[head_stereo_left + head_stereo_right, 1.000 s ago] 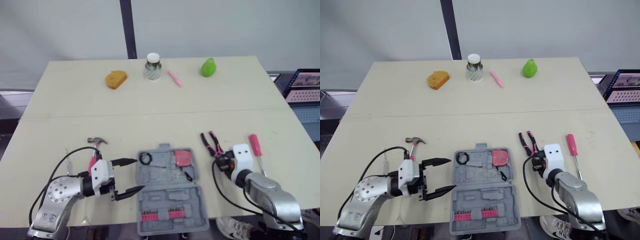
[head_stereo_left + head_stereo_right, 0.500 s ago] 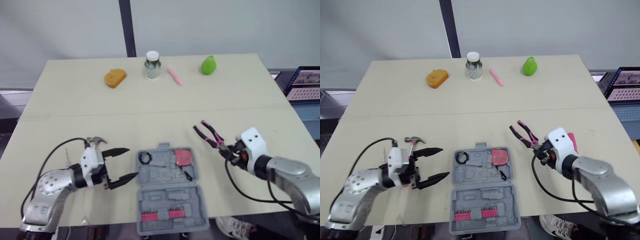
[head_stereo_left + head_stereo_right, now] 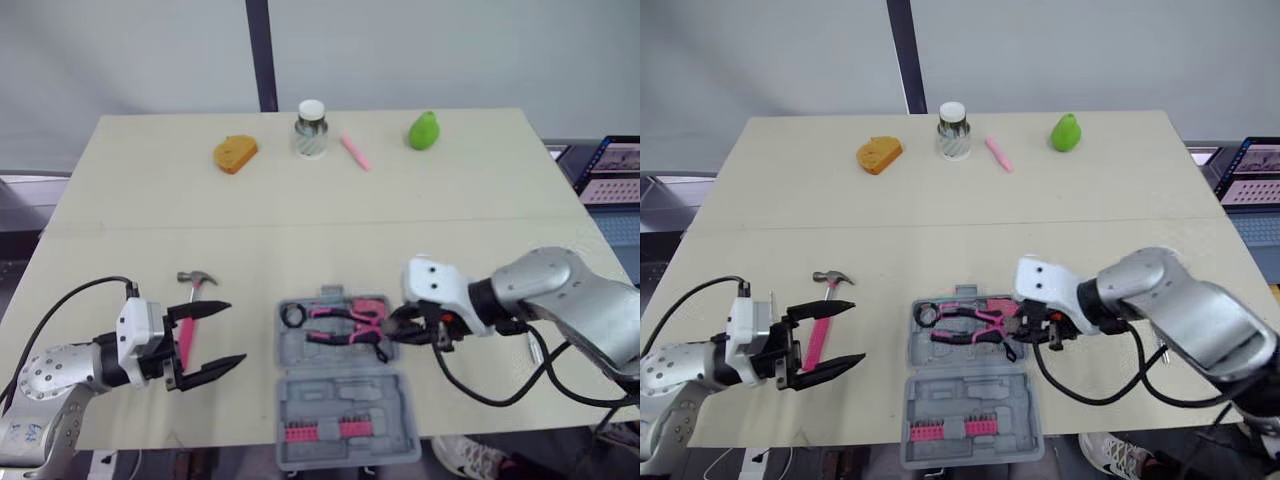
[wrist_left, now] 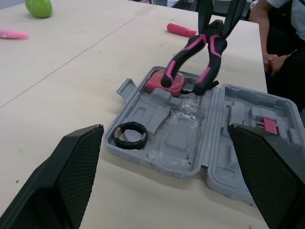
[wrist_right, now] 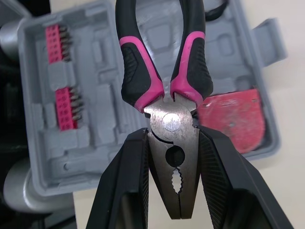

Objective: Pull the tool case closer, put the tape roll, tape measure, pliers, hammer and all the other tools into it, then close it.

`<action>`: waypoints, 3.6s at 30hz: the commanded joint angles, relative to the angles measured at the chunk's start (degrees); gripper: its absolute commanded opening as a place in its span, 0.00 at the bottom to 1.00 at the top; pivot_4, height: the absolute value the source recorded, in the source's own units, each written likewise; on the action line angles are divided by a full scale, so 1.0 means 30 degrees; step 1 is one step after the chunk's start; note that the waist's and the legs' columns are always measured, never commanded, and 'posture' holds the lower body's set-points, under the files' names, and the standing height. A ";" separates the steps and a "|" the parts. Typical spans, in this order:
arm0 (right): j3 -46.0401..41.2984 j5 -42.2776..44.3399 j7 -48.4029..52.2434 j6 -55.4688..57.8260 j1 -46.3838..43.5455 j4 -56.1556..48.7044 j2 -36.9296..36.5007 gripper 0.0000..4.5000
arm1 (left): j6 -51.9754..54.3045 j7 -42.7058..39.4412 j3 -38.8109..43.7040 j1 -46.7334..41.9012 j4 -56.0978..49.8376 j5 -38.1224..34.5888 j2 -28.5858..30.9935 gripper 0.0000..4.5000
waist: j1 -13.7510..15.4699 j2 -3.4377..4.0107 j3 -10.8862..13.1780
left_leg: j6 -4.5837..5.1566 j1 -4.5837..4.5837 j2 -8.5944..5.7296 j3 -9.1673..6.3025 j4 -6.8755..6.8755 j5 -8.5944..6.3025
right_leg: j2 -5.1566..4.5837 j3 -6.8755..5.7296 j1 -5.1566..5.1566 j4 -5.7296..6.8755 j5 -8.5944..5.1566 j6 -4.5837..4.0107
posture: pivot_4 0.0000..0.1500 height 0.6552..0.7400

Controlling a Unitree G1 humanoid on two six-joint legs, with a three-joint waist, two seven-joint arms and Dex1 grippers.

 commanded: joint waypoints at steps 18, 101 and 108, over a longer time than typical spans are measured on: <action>0.5254 -0.4072 0.0000 0.1183 -0.3809 0.2931 0.4598 0.21 | -0.1412 -0.0969 0.1967 0.3099 0.0254 0.0432 -0.0047 1.00 | -0.0086 -0.0003 0.0000 | -0.0018 0.0001 0.0000 0.0005 0.0009 0.0013 | 0.0007 0.0001 -0.0022 0.0043 0.0000 -0.0001 | 1.00 0.47; -0.1244 -0.4655 -0.1480 -1.2253 0.6094 0.9948 1.1251 0.01 | -0.3427 -0.0973 0.1036 0.2358 0.1701 0.1245 -0.0734 1.00 | -0.0414 -0.0071 -0.0040 | -0.0013 0.0012 -0.0007 -0.0001 0.0008 0.0016 | 0.0029 0.0001 -0.0015 0.0088 0.0002 -0.0004 | 1.00 0.47; -0.1060 -0.5243 -0.1694 -1.2338 0.6310 1.0797 1.1494 0.01 | -0.3239 -0.0814 0.1051 0.2441 0.1408 0.1176 -0.0693 1.00 | -0.0412 -0.0075 -0.0044 | -0.0013 0.0014 -0.0008 -0.0002 0.0009 0.0016 | 0.0030 0.0003 -0.0015 0.0091 0.0002 -0.0004 | 1.00 0.47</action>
